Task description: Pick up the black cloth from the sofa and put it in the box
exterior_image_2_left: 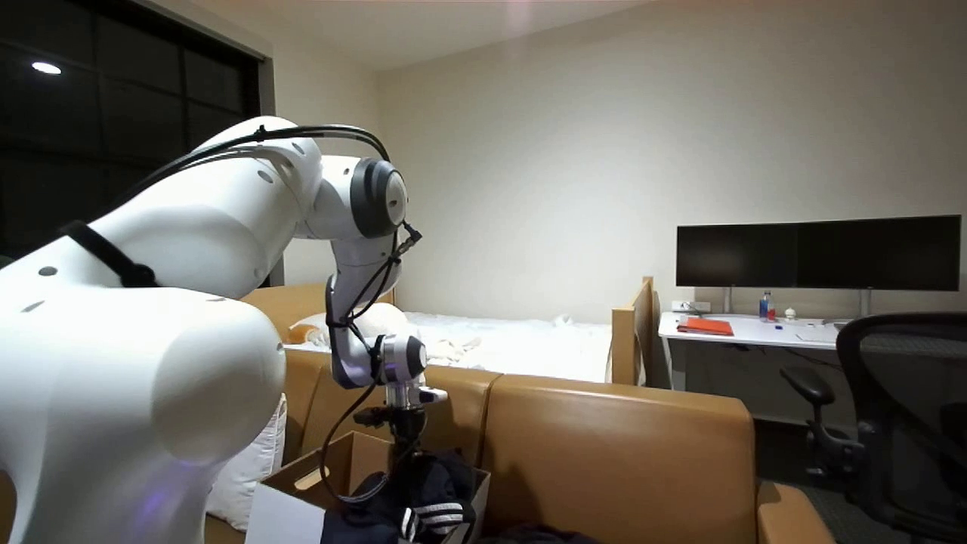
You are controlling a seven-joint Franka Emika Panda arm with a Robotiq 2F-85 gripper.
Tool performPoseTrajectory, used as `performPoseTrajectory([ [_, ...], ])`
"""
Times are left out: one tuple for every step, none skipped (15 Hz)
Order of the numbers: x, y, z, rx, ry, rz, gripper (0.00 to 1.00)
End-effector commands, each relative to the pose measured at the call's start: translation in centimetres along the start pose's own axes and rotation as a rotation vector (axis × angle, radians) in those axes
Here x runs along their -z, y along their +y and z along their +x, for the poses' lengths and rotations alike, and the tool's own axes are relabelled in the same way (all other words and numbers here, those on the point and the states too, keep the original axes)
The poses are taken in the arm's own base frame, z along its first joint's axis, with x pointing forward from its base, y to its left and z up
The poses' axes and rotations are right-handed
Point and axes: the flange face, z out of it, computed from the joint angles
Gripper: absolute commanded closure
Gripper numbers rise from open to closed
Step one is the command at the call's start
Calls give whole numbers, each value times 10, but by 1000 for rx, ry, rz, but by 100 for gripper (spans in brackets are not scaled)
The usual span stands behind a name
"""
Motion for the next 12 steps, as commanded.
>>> performPoseTrajectory([
  [-46,-5,18,22,-122,-88,100],
  [-52,-5,20,26,-138,-107,100],
  [-55,-5,22,27,-144,-117,100],
  [-57,-6,24,26,-146,-124,100],
  [-57,-5,29,22,-143,-124,100],
  [-56,-4,32,21,-141,-125,100],
  [-55,-4,33,19,-132,-125,100],
  [-54,-4,37,15,-124,-122,100],
  [-52,-3,37,10,-113,-125,100],
  [-51,-2,38,7,-112,-137,100],
  [-50,-1,37,1,-105,-148,74],
  [-50,-1,37,3,-103,-146,73],
])
